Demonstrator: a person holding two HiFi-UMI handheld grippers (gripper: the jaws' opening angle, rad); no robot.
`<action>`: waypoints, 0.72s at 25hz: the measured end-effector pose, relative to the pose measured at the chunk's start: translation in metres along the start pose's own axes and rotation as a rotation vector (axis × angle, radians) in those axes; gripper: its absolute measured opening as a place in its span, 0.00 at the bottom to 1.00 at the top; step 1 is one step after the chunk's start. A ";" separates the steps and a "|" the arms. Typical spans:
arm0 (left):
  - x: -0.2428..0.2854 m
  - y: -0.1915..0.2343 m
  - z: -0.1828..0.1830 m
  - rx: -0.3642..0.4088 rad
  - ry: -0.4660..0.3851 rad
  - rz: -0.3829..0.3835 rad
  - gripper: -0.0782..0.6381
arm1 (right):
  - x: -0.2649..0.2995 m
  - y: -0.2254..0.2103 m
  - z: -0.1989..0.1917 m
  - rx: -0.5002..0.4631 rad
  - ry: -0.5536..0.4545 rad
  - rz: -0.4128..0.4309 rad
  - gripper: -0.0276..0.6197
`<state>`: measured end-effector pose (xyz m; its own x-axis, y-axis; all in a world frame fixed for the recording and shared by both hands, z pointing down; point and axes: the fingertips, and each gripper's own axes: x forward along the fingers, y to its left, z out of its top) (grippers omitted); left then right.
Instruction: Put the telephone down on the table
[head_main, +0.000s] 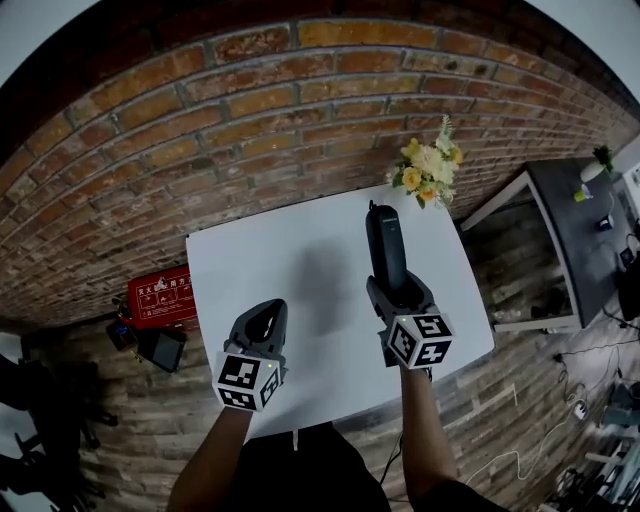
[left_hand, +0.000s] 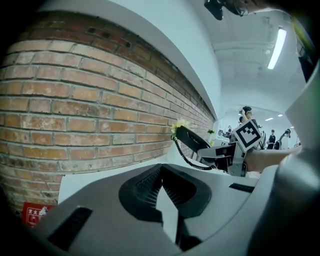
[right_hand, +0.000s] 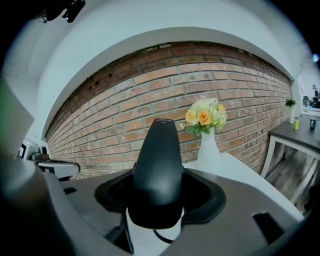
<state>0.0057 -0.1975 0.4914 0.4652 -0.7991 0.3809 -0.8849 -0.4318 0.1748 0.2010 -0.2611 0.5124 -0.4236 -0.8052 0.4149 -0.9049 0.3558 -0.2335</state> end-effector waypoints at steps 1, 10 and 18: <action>0.005 0.004 -0.002 -0.002 0.006 0.002 0.13 | 0.008 -0.004 0.001 -0.001 0.002 -0.004 0.47; 0.042 0.031 -0.017 -0.003 0.032 0.019 0.13 | 0.076 -0.043 -0.022 -0.022 0.068 -0.059 0.47; 0.064 0.057 -0.036 -0.006 0.065 0.045 0.13 | 0.124 -0.065 -0.041 -0.075 0.128 -0.088 0.47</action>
<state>-0.0159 -0.2584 0.5584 0.4229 -0.7886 0.4465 -0.9049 -0.3936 0.1620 0.2052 -0.3644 0.6154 -0.3403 -0.7696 0.5403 -0.9371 0.3253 -0.1269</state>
